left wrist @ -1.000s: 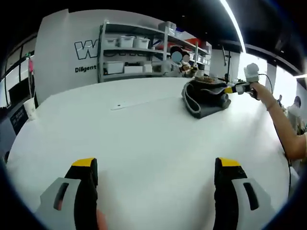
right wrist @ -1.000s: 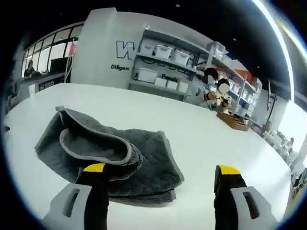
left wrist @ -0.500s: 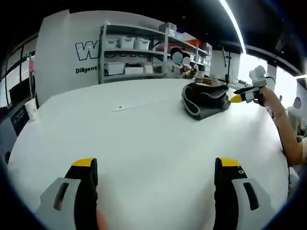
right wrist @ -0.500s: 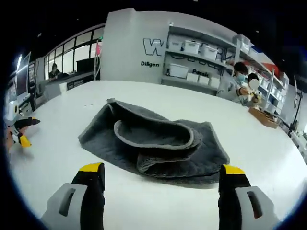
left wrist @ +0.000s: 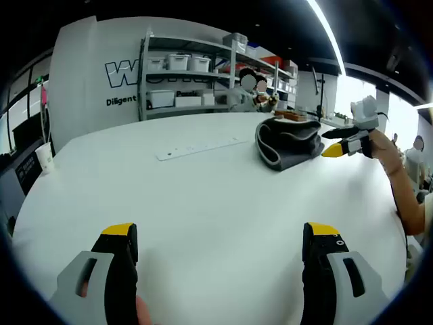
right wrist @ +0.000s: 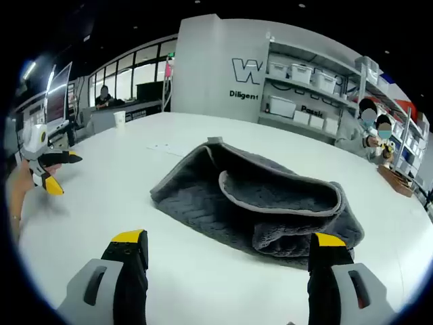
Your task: Open the folded towel by lifting each exposed corner and separating the folded layers until the towel lies flat within the target outline without major curled edges
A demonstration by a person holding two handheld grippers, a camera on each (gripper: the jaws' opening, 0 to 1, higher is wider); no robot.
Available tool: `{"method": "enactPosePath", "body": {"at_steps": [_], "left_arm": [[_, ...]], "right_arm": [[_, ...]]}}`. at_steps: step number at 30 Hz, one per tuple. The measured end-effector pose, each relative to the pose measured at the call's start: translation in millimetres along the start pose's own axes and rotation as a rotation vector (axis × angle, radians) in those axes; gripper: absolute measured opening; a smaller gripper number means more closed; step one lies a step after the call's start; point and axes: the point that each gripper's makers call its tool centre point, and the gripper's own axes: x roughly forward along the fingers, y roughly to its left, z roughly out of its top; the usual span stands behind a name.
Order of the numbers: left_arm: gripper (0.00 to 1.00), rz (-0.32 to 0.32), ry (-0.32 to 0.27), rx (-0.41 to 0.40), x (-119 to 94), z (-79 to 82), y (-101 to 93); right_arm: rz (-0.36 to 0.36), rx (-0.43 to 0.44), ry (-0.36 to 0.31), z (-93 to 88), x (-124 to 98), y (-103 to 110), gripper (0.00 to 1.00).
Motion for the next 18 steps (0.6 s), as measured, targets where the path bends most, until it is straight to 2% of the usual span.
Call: {"method": "enactPosePath", "body": {"at_steps": [5, 8, 12, 15, 18], "left_arm": [[1.00, 0.000, -0.003, 0.001, 0.0, 0.8, -0.5], [1.00, -0.003, 0.000, 0.001, 0.9, 0.2, -1.5], [1.00, -0.003, 0.003, 0.000, 0.9, -0.8, -1.3], [1.00, -0.005, 0.000, -0.004, 1.7, 1.2, 0.1], [0.99, -0.005, 0.000, -0.005, 0.2, -0.4, -2.2]], "right_arm": [[0.013, -0.037, -0.039, 7.7, 2.9, 7.3, 0.99], [0.036, -0.077, -0.093, 18.0, 5.9, 16.6, 0.99], [0.079, -0.145, -0.102, 20.0, 17.4, 29.1, 0.99], [0.137, -0.182, -0.129, 22.8, 20.9, 47.0, 0.95], [0.155, -0.187, -0.150, 24.4, 21.3, 54.4, 0.87]]}}
